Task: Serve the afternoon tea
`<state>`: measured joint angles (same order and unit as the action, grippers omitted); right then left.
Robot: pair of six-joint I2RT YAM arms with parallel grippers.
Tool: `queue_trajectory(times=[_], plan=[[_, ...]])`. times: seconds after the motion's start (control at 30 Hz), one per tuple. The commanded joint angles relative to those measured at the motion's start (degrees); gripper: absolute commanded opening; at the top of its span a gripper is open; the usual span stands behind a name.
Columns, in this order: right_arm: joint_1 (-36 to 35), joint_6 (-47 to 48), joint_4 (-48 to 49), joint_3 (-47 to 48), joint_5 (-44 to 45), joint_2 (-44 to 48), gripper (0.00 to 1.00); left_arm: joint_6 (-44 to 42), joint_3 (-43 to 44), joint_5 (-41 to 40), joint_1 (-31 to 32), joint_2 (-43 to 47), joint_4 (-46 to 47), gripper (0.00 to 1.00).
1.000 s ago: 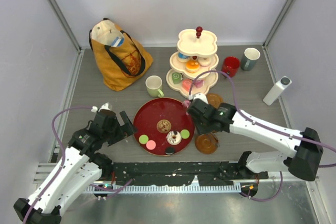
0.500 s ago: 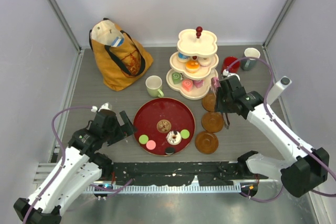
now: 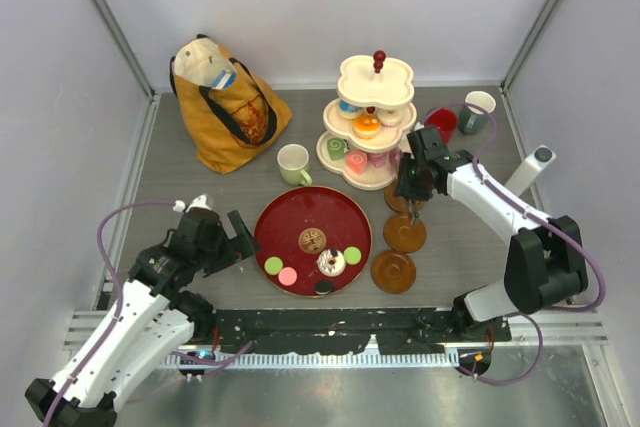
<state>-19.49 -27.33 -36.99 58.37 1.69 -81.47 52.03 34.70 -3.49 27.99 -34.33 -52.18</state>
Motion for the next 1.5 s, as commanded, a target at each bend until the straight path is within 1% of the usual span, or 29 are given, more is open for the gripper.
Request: queue_trajectory(times=[0.0,0.2,0.37,0.5,0.67,0.8,0.97,1.0,1.07,1.23,1.47], plan=[[0.33,-2.90,5.52,4.91,-0.90,-2.28,0.36,-1.05,3.01,-1.43,-0.13,0.84,-0.37,1.00],[0.50,-3.51,5.97,7.02,-0.90,-6.41,0.36,-1.14,3.10,-1.87,-0.22,0.67,-0.55,1.00],[0.41,-5.62,6.23,7.03,0.23,-7.39,0.38,-1.05,3.27,-2.05,-0.30,0.40,-0.55,1.00],[0.50,-7.20,6.58,4.83,2.08,-6.25,0.40,-1.05,3.18,-2.14,-0.30,0.40,-0.64,1.00],[0.50,-8.61,7.99,1.75,1.65,-3.35,0.40,-1.05,3.10,-2.05,-0.21,0.49,-0.38,1.00],[0.50,-9.23,9.22,0.61,-0.46,-2.55,0.40,-1.05,3.10,-1.96,-0.30,0.31,-0.46,1.00],[0.50,-9.58,9.83,0.87,-0.90,-3.52,0.41,-0.97,3.10,-1.96,-0.22,0.66,-0.55,1.00],[0.50,-10.10,9.83,1.13,-2.99,-3.78,0.41,-0.97,3.10,-1.96,-0.21,0.75,-0.64,1.00],[0.41,-10.90,9.83,1.13,-2.93,-3.96,0.42,-0.97,3.18,-2.05,-0.30,0.93,-0.81,1.00],[0.33,-13.53,10.97,-1.15,-3.54,-2.47,0.45,-0.88,3.27,-2.14,-0.21,1.02,-0.64,1.00],[-0.11,-16.70,13.53,-4.58,-3.89,-0.88,0.46,-0.97,3.36,-2.23,-0.30,0.84,-0.72,1.00]])
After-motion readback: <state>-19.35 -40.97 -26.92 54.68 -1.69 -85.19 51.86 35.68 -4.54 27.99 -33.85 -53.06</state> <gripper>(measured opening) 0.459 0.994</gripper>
